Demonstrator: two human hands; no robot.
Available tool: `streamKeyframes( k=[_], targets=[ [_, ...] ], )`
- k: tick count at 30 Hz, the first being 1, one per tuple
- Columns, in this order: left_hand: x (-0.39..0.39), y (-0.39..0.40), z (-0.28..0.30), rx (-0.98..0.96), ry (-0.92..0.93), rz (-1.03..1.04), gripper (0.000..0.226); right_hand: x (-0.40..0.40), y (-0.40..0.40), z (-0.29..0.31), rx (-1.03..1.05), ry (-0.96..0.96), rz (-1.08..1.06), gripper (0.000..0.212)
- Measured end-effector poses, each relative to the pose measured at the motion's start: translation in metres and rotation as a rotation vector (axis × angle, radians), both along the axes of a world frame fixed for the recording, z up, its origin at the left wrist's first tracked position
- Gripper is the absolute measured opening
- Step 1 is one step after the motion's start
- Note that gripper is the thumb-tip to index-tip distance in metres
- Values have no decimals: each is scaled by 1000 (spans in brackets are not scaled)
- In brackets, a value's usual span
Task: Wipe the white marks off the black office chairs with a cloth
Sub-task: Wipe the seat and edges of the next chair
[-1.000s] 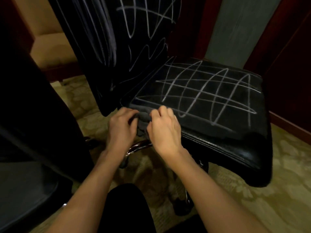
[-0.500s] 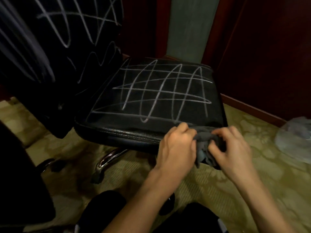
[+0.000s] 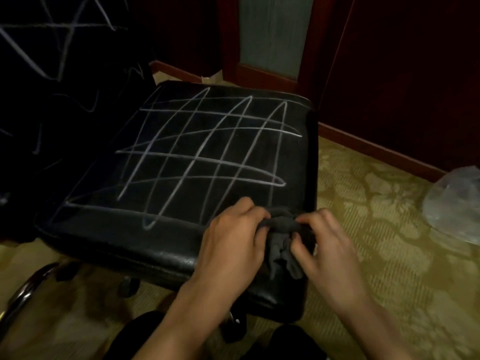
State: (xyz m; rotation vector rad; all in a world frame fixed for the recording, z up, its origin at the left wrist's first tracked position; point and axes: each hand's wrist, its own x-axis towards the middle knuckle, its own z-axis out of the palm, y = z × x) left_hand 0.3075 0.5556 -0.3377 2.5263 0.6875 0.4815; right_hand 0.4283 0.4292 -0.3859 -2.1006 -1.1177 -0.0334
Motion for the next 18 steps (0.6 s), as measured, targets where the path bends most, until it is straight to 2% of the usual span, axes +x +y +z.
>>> streamKeyframes(
  k=[5, 8, 13, 15, 18],
  targets=[
    [82, 32, 1, 3, 34, 97, 10, 65, 45, -4, 24, 111, -59, 18],
    [78, 39, 1, -22, 105, 52, 12, 61, 42, -7, 48, 129, -47, 23],
    [36, 17, 13, -66, 162, 22, 18, 36, 16, -3, 48, 121, 113, 17],
    [50, 22, 12, -48, 157, 54, 16, 56, 24, -3, 31, 89, 163, 18],
    [104, 43, 8, -37, 122, 110, 15, 110, 58, 0, 5, 62, 101, 26]
  ],
)
